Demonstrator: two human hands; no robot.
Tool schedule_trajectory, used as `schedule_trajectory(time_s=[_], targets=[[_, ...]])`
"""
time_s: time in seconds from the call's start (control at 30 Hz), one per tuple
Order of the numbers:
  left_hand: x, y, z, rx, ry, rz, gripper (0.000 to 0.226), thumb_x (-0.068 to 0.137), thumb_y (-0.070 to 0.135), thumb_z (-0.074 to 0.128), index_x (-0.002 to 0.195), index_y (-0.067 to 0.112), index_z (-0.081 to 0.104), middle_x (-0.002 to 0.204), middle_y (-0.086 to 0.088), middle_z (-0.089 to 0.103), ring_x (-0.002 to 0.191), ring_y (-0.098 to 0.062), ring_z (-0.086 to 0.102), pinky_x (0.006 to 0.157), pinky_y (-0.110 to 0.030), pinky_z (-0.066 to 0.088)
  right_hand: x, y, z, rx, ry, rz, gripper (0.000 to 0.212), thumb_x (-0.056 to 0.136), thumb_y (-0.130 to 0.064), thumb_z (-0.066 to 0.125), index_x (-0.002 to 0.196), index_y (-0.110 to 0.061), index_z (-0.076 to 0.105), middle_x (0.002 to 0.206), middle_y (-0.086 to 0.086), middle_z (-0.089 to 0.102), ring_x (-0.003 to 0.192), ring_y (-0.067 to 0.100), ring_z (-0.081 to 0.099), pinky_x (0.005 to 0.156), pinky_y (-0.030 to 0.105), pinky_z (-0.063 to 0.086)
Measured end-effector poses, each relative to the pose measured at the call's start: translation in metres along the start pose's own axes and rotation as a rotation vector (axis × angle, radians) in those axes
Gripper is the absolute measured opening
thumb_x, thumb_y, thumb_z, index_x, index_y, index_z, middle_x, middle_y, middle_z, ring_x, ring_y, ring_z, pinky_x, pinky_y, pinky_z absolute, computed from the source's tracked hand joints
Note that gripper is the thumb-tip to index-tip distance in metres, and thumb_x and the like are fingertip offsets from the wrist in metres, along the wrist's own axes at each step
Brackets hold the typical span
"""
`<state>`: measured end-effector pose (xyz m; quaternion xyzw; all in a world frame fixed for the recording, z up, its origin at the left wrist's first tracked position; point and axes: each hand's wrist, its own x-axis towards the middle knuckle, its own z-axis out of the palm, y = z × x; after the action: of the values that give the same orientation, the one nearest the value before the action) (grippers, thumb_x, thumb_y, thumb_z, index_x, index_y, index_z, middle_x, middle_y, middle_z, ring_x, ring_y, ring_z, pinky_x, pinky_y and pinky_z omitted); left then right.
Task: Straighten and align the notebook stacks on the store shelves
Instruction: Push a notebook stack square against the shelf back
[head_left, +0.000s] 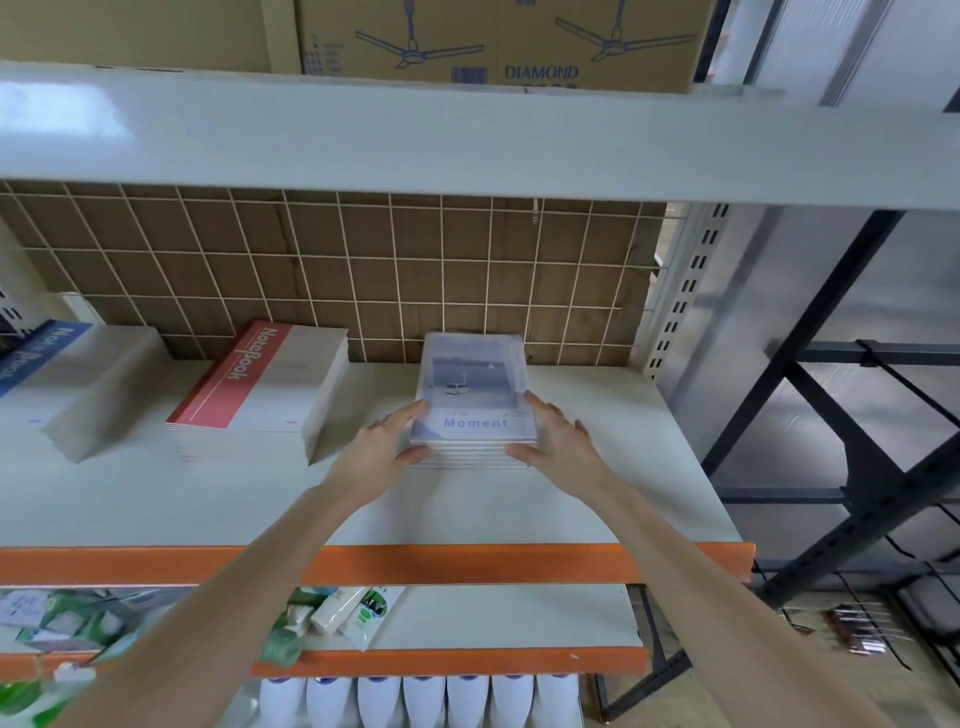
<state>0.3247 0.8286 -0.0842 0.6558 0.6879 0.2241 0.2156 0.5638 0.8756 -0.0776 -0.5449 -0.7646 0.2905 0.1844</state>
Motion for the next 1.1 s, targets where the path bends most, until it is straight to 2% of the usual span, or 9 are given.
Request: schedule_trajectory(time_s=[0.13,0.3,0.4,0.47,0.6,0.7,0.83,0.93,1.1], targets=[[-0.001,-0.001,-0.012,-0.018,0.012,-0.043,0.086,0.084,0.045,0.064,0.150,0.027,0.013,0.152,-0.001,0.031,0.137,-0.029,0.033,0.108,-0.043,0.034,-0.002,0.002,-0.004,0.012,0.038,-0.003,0.087,0.088,-0.039,0.063,0.152,-0.018,0.006,0.156,-0.001,0.022,0.145,0.015,0.014,0.116,0.041,0.000],[0.002,0.002,-0.007,0.039,0.014,0.009,0.068,0.089,0.040,0.059,0.147,0.023,0.028,0.149,-0.003,0.036,0.132,-0.028,0.037,0.104,-0.040,0.037,-0.002,0.001,-0.003,0.000,0.012,-0.018,0.071,0.093,-0.034,0.057,0.150,-0.019,0.018,0.156,-0.002,0.024,0.146,0.012,0.008,0.117,0.038,-0.001],[0.003,0.002,-0.002,0.006,0.026,-0.006,0.064,0.091,0.038,0.057,0.146,0.024,0.029,0.147,-0.001,0.038,0.121,-0.026,0.048,0.098,-0.036,0.041,0.000,0.002,-0.001,0.000,0.000,-0.015,0.067,0.094,-0.033,0.056,0.150,-0.020,0.020,0.156,-0.002,0.024,0.146,0.012,0.006,0.118,0.039,-0.002],[0.004,-0.001,-0.003,0.026,0.023,0.005,0.067,0.090,0.039,0.057,0.147,0.025,0.026,0.147,-0.001,0.037,0.126,-0.025,0.043,0.099,-0.037,0.040,0.001,0.003,-0.002,-0.016,-0.008,-0.019,0.069,0.094,-0.034,0.056,0.150,-0.020,0.018,0.157,-0.002,0.022,0.147,0.012,0.005,0.118,0.040,-0.003],[-0.004,-0.005,-0.004,0.108,0.014,0.029,0.089,0.084,0.048,0.063,0.150,0.028,0.007,0.156,0.001,0.020,0.143,-0.023,0.016,0.113,-0.039,0.020,0.001,0.000,-0.006,-0.189,-0.004,-0.087,0.089,0.088,-0.044,0.061,0.152,-0.021,0.004,0.160,-0.006,0.003,0.146,0.013,-0.006,0.116,0.042,-0.009],[-0.018,-0.007,-0.006,0.175,0.124,0.086,0.085,0.088,0.051,0.052,0.151,0.019,0.004,0.158,-0.001,0.013,0.145,-0.019,0.010,0.115,-0.033,0.011,0.004,-0.013,-0.002,-0.410,0.044,-0.223,0.092,0.087,-0.053,0.055,0.152,-0.022,-0.002,0.159,-0.005,-0.009,0.146,0.013,-0.012,0.114,0.041,-0.012],[-0.045,-0.015,-0.013,0.377,0.228,0.140,0.079,0.089,0.060,0.029,0.150,0.013,0.007,0.157,-0.001,0.004,0.146,-0.016,0.001,0.117,-0.028,-0.001,0.011,-0.051,0.025,-0.480,0.029,-0.354,0.089,0.088,-0.056,0.051,0.152,-0.019,0.000,0.160,-0.002,-0.007,0.146,0.013,-0.011,0.113,0.038,-0.013],[-0.074,-0.031,-0.024,0.468,0.276,0.056,0.082,0.086,0.066,0.014,0.149,0.015,0.003,0.155,0.003,-0.004,0.141,-0.011,-0.011,0.115,-0.027,-0.007,0.014,-0.081,0.055,-0.476,0.001,-0.453,0.087,0.089,-0.054,0.049,0.152,-0.018,0.001,0.160,-0.002,-0.001,0.146,0.012,-0.006,0.114,0.039,-0.012],[-0.140,-0.078,-0.050,0.453,0.327,-0.168,0.073,0.096,0.047,0.038,0.149,0.015,0.000,0.157,0.000,-0.003,0.146,-0.016,-0.001,0.117,-0.029,-0.004,0.009,-0.142,0.107,-0.440,-0.068,-0.600,0.086,0.091,-0.052,0.049,0.152,-0.017,0.000,0.160,-0.001,-0.006,0.146,0.014,-0.011,0.114,0.043,-0.011]])
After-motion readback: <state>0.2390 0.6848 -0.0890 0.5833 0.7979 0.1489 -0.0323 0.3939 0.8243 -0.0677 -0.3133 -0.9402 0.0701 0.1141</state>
